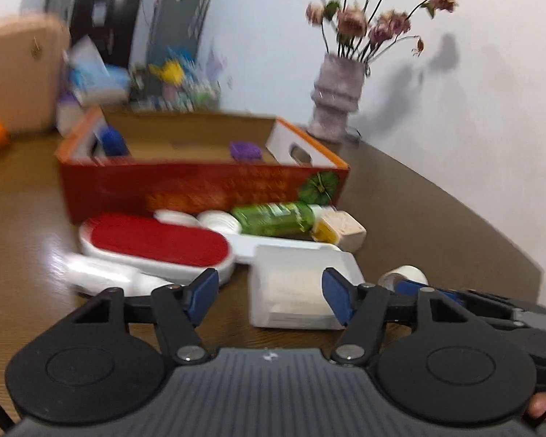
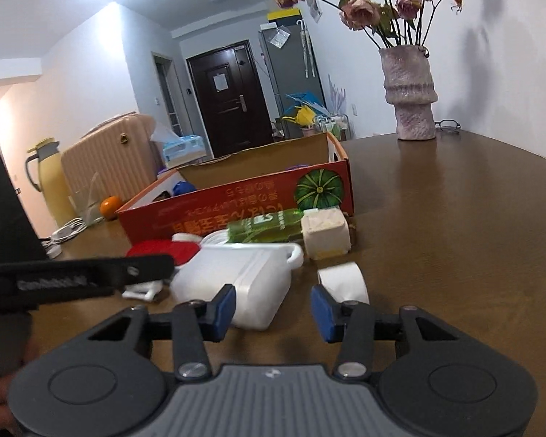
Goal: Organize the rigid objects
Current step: 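Grasp the white plastic container with the left tool and lift it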
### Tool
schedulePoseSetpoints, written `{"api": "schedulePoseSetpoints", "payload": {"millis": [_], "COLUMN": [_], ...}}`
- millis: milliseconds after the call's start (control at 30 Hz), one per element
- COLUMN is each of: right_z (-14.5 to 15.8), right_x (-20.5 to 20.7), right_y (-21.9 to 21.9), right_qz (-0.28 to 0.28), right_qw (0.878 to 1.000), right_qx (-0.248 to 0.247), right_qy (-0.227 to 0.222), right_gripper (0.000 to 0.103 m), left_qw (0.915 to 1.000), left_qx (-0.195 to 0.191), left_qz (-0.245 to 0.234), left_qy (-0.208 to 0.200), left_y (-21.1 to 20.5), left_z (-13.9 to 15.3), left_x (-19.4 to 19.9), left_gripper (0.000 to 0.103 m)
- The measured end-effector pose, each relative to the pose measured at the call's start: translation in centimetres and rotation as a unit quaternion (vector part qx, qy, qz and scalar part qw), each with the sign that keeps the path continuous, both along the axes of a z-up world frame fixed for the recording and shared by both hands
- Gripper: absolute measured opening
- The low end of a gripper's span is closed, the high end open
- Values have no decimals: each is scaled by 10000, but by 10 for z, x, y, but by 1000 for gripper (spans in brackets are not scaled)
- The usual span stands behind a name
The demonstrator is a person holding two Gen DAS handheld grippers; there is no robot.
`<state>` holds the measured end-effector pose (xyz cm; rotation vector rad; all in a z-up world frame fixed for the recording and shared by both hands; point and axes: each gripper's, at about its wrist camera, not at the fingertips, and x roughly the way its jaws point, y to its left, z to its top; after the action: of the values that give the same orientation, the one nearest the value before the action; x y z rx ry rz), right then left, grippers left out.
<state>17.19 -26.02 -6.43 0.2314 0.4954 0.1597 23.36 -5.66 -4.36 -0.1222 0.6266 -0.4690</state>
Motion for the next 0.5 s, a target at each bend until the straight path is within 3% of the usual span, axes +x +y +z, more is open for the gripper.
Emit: {"api": "schedulePoseSetpoints", "payload": {"millis": [100,233,300,367,500], "right_z": [-2,-2,-3,-4,1], "right_x": [17,32,37,39,25], "right_y": [-1,0,0,1,11], "right_qz": [79,181,284,382,449], "right_qw": [9999,9994,9987,9974,9986], "right_qx": [134,282,429,601,286], "right_qy": [-31,-19,29,96,14], "right_gripper": [41,41,40,37,36], "left_qw": [9977,9901,9887,9892,9901], "left_qx": [-517,-1041,-1149,-1138,-1096], "left_qz": [-69,-63,-101,-105,-66], "left_qy": [436,939,963,923,870], "left_y": [4,13,16,17,20], "left_z": [-10,-19,-20,-17,-10], "left_x": [21,38,38,32,8], "left_gripper": [54,51,38,37,37]}}
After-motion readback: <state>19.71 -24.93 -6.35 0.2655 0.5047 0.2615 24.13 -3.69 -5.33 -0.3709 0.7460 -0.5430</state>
